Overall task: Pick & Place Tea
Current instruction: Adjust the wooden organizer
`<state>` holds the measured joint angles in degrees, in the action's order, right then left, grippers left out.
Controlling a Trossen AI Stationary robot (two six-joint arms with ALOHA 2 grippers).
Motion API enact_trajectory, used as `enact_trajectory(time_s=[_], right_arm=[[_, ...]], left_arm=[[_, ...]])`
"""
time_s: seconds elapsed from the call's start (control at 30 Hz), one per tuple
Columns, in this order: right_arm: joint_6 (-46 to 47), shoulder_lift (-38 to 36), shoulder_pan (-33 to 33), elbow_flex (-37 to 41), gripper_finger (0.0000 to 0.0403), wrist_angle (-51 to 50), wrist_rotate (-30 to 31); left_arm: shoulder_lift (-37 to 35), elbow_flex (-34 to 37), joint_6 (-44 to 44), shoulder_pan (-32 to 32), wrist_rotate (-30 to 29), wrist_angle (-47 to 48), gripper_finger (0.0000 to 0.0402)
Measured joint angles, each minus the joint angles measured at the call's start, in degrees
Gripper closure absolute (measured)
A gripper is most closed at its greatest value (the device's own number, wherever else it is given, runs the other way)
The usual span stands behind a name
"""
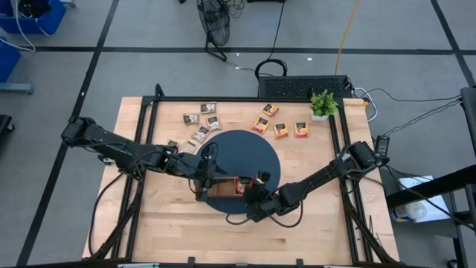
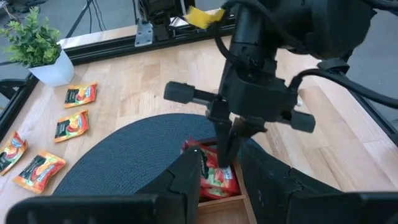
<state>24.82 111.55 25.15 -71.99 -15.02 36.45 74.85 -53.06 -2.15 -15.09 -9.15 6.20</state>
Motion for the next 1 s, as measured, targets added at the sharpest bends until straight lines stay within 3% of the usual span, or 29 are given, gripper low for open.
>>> enact_trajectory(time_s=[0.37, 0.67, 1.0], right_arm=[[3.8, 1.9, 1.0, -0.1, 0.0403, 0.4, -2.4], [10.5, 1.5, 1.5, 0.0, 0.0403, -0.2, -9.3], [7.1, 1.3, 1.6, 0.1, 0.0403, 4.6, -7.7]], left_arm=[[0.0, 0.0, 0.0, 0.0, 0.0, 0.3, 0.0282], [0.0, 0.0, 0.1, 0.0, 0.0, 0.3, 0.0282], [0.0, 0.0, 0.1, 0.0, 0.0, 0.5, 0.0282]])
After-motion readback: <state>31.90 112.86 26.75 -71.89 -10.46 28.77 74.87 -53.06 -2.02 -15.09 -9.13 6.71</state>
